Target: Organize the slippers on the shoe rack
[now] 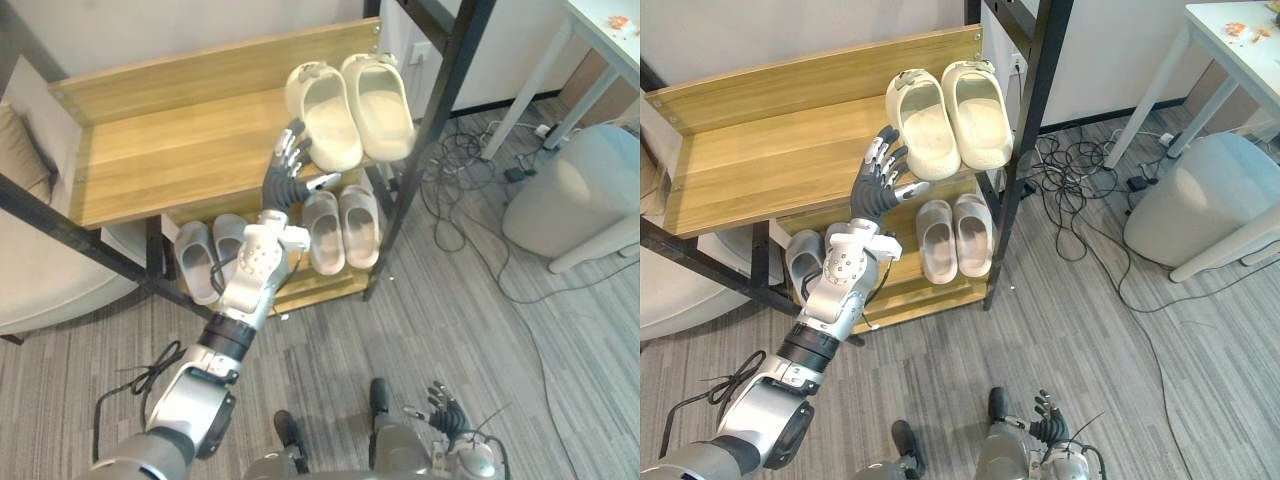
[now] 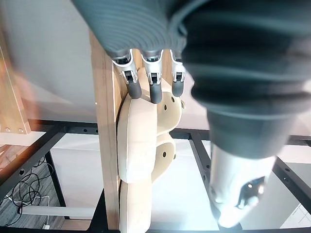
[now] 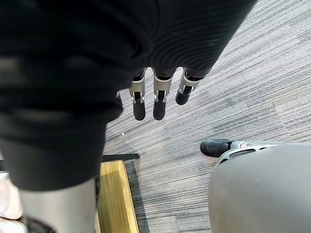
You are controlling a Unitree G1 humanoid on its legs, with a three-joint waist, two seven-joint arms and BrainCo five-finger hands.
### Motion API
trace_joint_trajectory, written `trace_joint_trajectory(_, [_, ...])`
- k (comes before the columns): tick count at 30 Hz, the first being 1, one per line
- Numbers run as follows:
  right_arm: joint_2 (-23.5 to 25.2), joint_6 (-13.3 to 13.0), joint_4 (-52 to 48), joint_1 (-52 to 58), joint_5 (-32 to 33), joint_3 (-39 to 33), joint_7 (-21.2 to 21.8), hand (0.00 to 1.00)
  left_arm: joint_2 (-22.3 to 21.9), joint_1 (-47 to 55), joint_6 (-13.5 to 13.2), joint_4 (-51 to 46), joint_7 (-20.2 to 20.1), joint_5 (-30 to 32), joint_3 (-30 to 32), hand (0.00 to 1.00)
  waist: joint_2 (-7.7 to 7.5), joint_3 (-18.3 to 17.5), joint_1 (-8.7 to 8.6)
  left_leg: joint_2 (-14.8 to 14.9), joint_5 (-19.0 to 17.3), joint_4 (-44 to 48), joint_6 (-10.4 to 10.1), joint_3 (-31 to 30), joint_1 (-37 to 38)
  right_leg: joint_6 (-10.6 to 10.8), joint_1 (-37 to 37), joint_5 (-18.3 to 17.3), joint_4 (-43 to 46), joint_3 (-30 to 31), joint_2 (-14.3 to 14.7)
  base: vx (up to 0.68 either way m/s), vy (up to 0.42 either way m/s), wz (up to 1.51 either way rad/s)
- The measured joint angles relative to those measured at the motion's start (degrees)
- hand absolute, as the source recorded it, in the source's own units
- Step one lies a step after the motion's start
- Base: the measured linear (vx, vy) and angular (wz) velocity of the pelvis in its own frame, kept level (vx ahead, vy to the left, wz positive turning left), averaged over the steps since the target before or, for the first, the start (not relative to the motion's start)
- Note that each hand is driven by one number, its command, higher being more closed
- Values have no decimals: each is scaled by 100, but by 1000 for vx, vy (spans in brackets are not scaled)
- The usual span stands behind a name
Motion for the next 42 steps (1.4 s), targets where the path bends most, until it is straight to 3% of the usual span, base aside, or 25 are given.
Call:
trace_joint_trajectory(10, [-57, 6, -2, 7, 3, 122, -2, 0, 282, -384, 105, 385, 23, -201, 257, 0, -34, -46, -18, -23, -24, 2, -28, 138, -23, 123, -112, 78, 1, 166, -16, -9, 25, -7])
trace_joint_trajectory(16, [-36, 5, -29, 13, 5, 106, 13, 0, 712, -519, 167, 393, -14, -197, 415, 0, -22, -61, -82, -13, 17, 4, 28, 119, -73, 115, -151, 98, 2, 130, 2, 0, 16, 0])
trace_joint_trajectory(22, [-36, 5, -31, 13, 6, 112, 36, 0, 1098, -201, 168, 216, -21, -194, 724, 0, -11, -86, -14, 10, 21, 4, 29, -52, 13, 93, 35, 47, 1, -56, 14, 5, 22, 14])
trace_joint_trajectory(26, [-35, 7, -21, 21, 5, 124, 141, 0, 1171, 645, 156, -769, -94, -208, 796, 0, -1, -117, 68, 13, 33, 4, 31, -330, 26, 84, 215, -44, 1, -337, -2, -7, 18, 31])
trace_joint_trajectory(29, [-25, 10, 34, 10, 3, 148, 154, 0, 1108, 1232, 89, -1483, -270, -325, 774, 0, 1, -173, 272, 17, 33, 3, 30, -395, 25, 98, 252, -71, 1, -397, -2, -3, 10, 18])
trace_joint_trajectory(32, [-9, 63, 172, -18, 1, 171, 177, 0, 1038, 2105, 20, -2223, -663, -635, 564, 0, 8, -298, 332, 18, 39, 3, 24, -700, 76, 116, 490, -183, 0, -685, -9, 7, 10, 46])
trace_joint_trajectory(38, [8, 103, 259, -128, -4, 225, 195, 0, 801, 3572, 0, -2702, -1307, -910, 347, 0, 14, -451, 602, 15, 32, 2, 15, -980, 121, 153, 715, -293, -1, -977, -16, 2, 10, 27])
trace_joint_trajectory(42, [8, 110, 408, -296, -213, 227, 189, 0, 612, 4537, 171, -2423, -1642, -976, 204, 0, -25, -480, 706, 10, 35, 2, 11, -1182, 132, 186, 815, -358, -2, -1176, -17, -11, 2, 28])
